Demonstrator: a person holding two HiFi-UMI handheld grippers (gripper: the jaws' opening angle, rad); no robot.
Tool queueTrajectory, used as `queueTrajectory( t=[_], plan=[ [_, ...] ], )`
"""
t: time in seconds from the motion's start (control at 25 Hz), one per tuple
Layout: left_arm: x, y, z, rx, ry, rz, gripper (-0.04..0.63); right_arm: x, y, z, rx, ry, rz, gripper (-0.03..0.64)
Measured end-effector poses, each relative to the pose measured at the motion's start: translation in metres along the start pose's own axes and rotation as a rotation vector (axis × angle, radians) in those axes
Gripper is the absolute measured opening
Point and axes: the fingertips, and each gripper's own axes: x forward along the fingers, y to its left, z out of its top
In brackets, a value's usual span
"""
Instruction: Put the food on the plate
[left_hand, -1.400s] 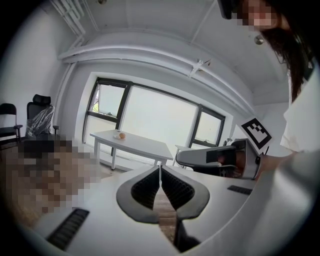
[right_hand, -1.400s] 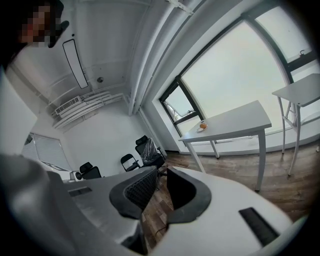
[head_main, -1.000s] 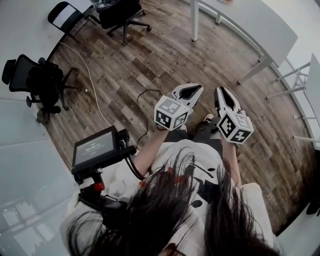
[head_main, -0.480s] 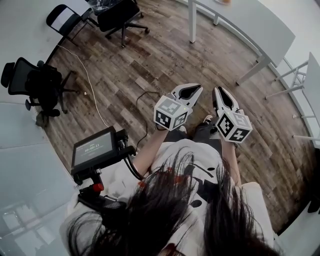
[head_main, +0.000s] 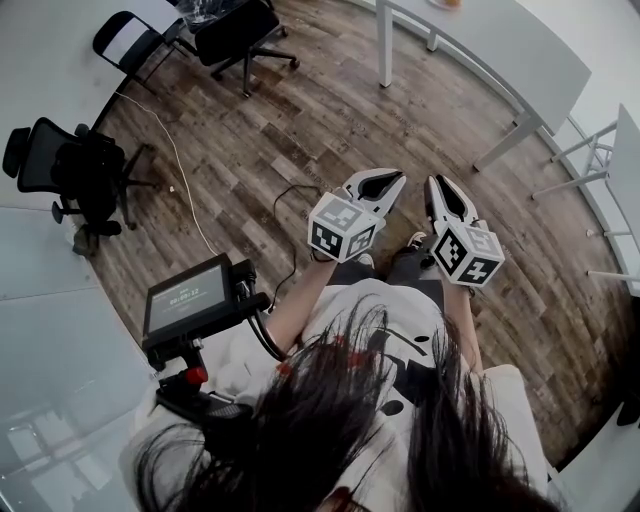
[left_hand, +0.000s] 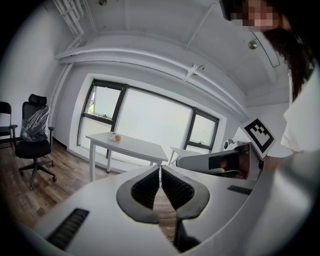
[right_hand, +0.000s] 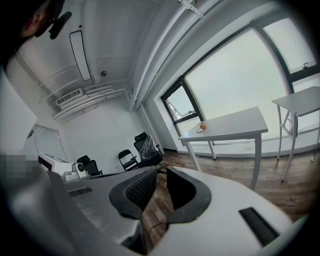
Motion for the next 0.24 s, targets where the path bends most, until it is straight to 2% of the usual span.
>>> queueTrajectory(
  t=[0.24],
  plan=[
    [0.0004, -0.0013, -0.0010, 0.002, 0.004, -0.004, 0.015, -0.0018, -0.0032, -0.0011, 0.003, 0.003, -0.011, 0.071]
  ],
)
